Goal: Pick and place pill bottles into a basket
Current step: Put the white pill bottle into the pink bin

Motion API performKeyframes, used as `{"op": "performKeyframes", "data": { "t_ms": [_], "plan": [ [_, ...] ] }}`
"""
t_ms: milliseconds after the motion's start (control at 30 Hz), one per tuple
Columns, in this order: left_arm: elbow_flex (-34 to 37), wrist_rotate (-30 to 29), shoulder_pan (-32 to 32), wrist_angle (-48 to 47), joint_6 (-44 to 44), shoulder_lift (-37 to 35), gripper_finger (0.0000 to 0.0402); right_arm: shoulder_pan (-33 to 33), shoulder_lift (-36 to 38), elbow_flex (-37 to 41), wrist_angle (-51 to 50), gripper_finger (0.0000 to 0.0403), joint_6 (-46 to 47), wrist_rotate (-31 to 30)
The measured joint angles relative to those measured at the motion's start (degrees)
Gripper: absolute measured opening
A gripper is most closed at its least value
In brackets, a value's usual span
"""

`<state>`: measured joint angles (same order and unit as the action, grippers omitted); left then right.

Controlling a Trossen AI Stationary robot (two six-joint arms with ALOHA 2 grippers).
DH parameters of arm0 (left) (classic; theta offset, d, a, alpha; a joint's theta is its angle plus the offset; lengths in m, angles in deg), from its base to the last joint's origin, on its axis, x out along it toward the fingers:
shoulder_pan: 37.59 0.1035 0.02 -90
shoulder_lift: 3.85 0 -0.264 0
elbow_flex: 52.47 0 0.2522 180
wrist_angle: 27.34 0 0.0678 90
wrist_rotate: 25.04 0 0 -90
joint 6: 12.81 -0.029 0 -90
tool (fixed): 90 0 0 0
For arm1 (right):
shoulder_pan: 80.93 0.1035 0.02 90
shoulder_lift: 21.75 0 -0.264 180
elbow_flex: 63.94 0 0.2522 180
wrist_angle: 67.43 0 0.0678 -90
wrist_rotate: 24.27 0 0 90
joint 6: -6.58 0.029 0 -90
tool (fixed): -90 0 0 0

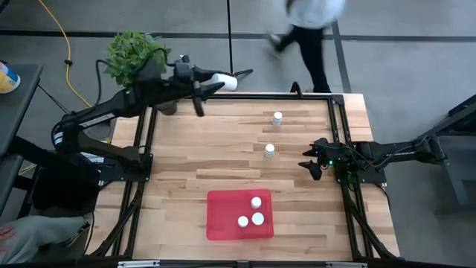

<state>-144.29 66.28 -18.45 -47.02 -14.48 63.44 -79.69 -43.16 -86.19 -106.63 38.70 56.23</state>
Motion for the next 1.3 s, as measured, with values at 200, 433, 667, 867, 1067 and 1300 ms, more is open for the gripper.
{"op": "performKeyframes", "data": {
  "t_ms": [200, 433, 667, 867, 1067, 1300],
  "plan": [
    [0.00, 1.36, -5.54, -0.16, 1.08, -3.00, 0.0193, 0.00, 0.00, 0.00, 0.00, 0.0263, -0.01, 0.00],
    [0.00, 1.37, -13.35, -4.57, 3.79, -3.37, 0.0193, -0.01, 0.00, 0.00, 0.00, 0.0263, 0.00, -0.16],
    [-0.03, 0.29, -21.62, -15.86, 7.83, -0.95, 0.0193, -0.02, 0.00, 0.00, 0.00, 0.0263, 0.00, -0.57],
    [0.11, 0.03, -28.01, -22.66, 11.06, 1.12, 0.0193, 0.00, 0.00, 0.00, -0.02, 0.0263, 0.02, -0.61],
    [-0.09, -1.10, -33.25, -26.10, 14.51, 3.46, 0.0193, 0.00, 0.00, 0.00, 0.00, 0.0264, 0.02, -0.61],
    [0.03, -2.39, -37.90, -28.12, 17.39, 7.97, 0.0193, -0.02, 0.00, 0.00, -0.07, 0.0264, 0.44, -0.61]
  ]
}}
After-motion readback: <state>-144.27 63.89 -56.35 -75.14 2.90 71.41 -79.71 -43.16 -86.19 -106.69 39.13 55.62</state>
